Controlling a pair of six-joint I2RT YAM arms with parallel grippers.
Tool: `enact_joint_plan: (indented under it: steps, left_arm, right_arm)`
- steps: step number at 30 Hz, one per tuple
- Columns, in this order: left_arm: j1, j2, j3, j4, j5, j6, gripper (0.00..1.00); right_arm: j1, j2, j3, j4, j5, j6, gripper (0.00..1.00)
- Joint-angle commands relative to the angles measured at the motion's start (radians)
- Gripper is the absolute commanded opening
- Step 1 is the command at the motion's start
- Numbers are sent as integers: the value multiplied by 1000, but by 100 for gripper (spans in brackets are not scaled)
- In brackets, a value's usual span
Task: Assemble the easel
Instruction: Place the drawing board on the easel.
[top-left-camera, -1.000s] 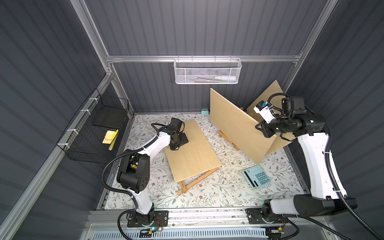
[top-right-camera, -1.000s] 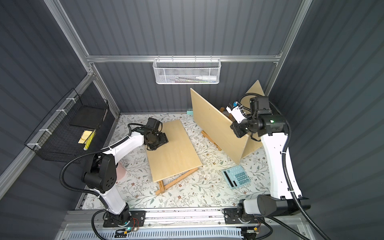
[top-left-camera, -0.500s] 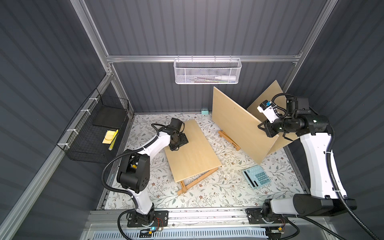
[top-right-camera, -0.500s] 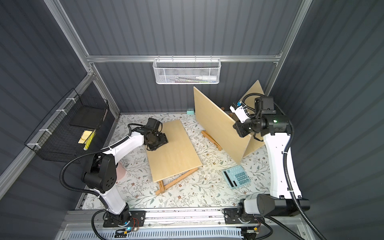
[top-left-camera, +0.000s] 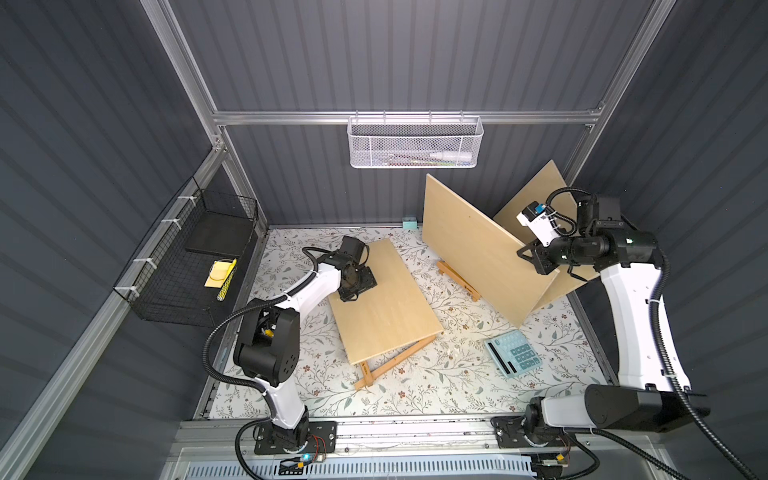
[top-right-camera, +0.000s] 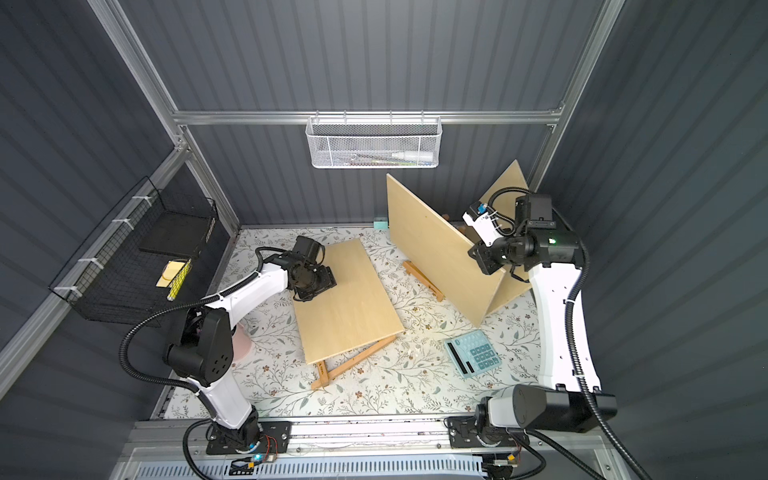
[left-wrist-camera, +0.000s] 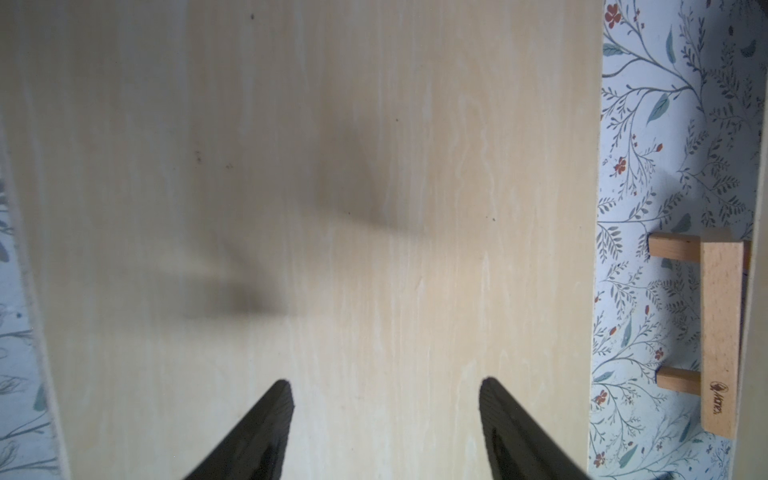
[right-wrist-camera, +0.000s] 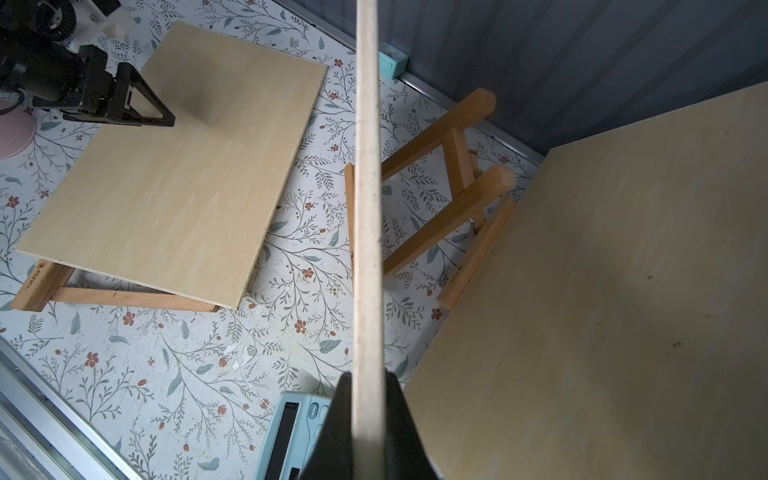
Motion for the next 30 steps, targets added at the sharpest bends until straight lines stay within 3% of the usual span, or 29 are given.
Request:
enact_joint_plan:
  steps: [1, 8, 15, 22, 30]
  left_arm:
    - [9, 7, 14, -24, -4, -6, 73]
    - [8, 6, 18, -28, -9, -3, 74]
    - [9, 4, 19, -31, -15, 2, 76]
    - [8, 12, 25, -33, -8, 7, 78]
    - [9, 12, 24, -33, -10, 7, 81]
  right_arm:
    - [-18, 26, 83, 76, -54, -32, 0]
    - [-37, 89, 159, 9, -76, -49, 0]
    - [-60, 83, 102, 44, -66, 12, 0]
    - [-81, 72, 36, 129, 11, 74, 39]
    - [-90, 78, 45, 163, 28, 102, 61]
